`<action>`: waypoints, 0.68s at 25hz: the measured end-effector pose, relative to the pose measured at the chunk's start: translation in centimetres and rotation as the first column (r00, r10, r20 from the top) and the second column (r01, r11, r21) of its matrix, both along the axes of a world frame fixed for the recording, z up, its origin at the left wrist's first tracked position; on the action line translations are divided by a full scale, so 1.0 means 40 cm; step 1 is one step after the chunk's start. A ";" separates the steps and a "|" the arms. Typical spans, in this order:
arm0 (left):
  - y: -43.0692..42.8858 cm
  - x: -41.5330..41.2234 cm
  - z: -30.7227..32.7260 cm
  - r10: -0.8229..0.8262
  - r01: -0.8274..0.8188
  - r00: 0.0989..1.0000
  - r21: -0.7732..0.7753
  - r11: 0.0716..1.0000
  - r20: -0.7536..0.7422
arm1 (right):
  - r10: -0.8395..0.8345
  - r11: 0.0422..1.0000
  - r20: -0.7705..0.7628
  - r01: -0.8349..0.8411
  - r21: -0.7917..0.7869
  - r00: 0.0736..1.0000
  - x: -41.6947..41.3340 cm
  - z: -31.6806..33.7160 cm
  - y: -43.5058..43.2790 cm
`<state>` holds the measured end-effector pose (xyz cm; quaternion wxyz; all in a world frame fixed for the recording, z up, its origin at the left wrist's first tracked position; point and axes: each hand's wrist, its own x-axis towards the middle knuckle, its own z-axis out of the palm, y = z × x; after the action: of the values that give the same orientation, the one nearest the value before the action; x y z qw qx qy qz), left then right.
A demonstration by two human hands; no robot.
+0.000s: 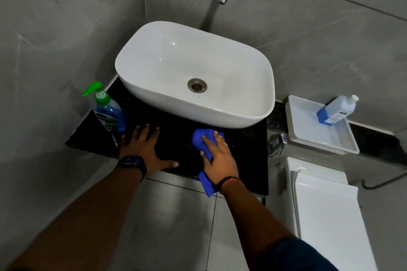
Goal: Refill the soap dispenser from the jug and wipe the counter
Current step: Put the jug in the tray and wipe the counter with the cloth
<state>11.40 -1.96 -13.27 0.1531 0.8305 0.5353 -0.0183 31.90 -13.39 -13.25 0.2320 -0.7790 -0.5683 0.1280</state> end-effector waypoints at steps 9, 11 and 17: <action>-0.015 0.006 -0.005 0.022 -0.022 1.000 -0.003 1.000 -0.012 | -0.447 0.894 0.019 0.447 -0.026 0.894 -0.049 -0.010 0.048; -0.016 0.008 -0.004 0.020 -0.019 1.000 0.007 1.000 -0.011 | -0.348 0.937 0.014 0.349 -0.021 0.937 -0.090 -0.008 0.083; -0.016 0.008 -0.001 0.023 -0.023 1.000 -0.003 1.000 -0.009 | 0.102 0.994 -0.053 -0.103 -0.022 0.993 -0.101 0.003 0.093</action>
<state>11.74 -2.62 -13.29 0.1523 0.8238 0.5456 -0.0209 27.88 -9.68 -13.12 0.2301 -0.7479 -0.5999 0.1667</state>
